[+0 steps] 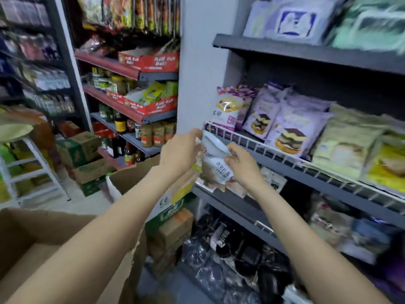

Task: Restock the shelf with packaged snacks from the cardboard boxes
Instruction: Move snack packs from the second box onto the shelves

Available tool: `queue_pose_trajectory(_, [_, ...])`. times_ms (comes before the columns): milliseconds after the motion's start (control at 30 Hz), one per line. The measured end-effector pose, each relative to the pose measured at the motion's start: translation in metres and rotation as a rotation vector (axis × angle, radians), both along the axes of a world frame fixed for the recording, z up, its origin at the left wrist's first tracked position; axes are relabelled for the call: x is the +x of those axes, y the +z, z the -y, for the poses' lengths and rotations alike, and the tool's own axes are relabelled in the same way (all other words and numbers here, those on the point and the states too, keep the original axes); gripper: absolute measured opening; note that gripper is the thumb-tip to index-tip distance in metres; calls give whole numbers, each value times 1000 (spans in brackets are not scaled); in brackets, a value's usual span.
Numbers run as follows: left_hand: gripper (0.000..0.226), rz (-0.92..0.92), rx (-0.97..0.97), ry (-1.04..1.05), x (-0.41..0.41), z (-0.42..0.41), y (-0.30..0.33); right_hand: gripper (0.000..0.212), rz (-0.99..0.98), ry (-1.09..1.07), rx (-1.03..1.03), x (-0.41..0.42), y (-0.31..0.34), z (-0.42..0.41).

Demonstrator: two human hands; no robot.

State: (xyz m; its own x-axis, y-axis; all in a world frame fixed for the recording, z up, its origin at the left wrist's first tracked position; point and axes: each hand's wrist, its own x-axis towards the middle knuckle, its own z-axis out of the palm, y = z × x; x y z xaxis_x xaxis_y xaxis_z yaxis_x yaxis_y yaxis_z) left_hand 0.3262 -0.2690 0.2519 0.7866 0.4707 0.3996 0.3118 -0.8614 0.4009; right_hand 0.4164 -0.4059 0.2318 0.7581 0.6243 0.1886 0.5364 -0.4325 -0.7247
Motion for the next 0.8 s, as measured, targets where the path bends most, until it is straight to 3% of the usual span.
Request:
queue_pose_trajectory(167, [13,89,-164,-239,13,81,30,22,39,-143,68,-13,32,104])
queue_pose_trajectory(300, [25,129,-287,-303,32,142,48,5,-76,-262,337,-17,54,173])
queue_pose_trajectory(367, [36,163,-382,-301,41,169,57,9,-119,-263,481,-23,60,208])
queue_pose_trajectory(467, [37,205,-597,-332,57,210,69,34,-120,-232,633,-29,52,259])
queue_pose_trajectory(533, [36,213,-735,-384,69,242,72,45,-40,-332,633,-23,43,287])
queue_pose_trajectory(633, [19,175,-764,-441,84,293,72,45,113,-462,540,-6,43,326])
queue_pose_trajectory(767, [24,215,-808,-452,103,343,77,12,164,-537,509,29,60,375])
queue_pose_trajectory(800, [27,225,-807,-443,107,350,79,33,190,-597,510,42,64,386])
